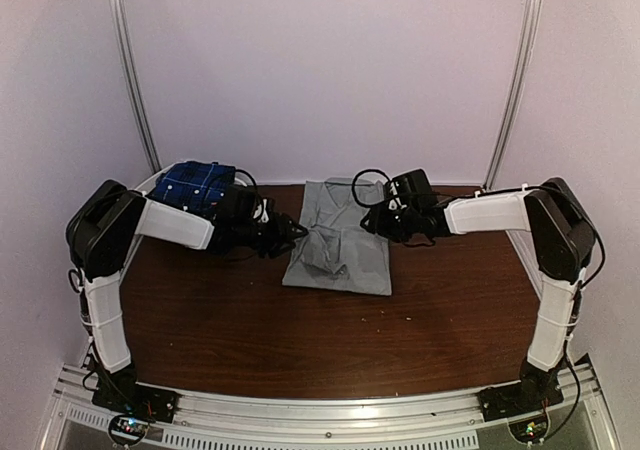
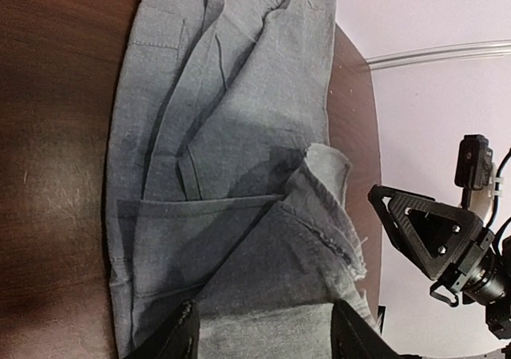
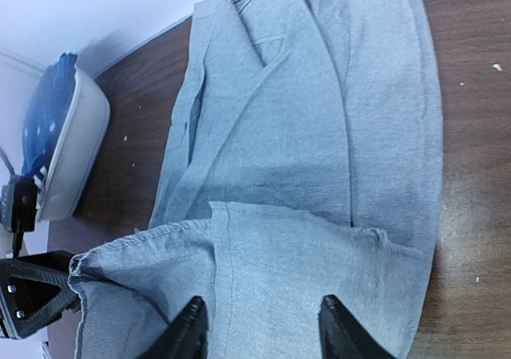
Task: Fold and stack the long sleeve shirts
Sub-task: Fold the rectangle-folded shirt at the center of the board, then move the 2/3-rectangle-folded shirt to the center of the board.
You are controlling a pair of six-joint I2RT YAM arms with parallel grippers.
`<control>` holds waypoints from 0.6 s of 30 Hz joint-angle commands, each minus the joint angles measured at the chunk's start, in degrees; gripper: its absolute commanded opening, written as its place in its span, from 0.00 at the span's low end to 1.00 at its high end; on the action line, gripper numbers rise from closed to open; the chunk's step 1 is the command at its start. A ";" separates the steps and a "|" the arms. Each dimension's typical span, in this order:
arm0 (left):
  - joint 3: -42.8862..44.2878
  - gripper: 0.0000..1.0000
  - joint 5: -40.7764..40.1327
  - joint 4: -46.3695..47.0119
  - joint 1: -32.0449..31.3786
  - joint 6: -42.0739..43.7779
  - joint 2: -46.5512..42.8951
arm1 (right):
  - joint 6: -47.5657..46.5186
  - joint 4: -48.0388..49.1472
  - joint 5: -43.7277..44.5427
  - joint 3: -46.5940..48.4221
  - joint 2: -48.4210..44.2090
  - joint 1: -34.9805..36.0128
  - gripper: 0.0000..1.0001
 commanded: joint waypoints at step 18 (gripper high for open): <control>5.51 0.51 -4.35 -9.65 2.22 16.63 -3.26 | -11.13 -7.65 8.06 -2.16 -10.72 4.63 0.69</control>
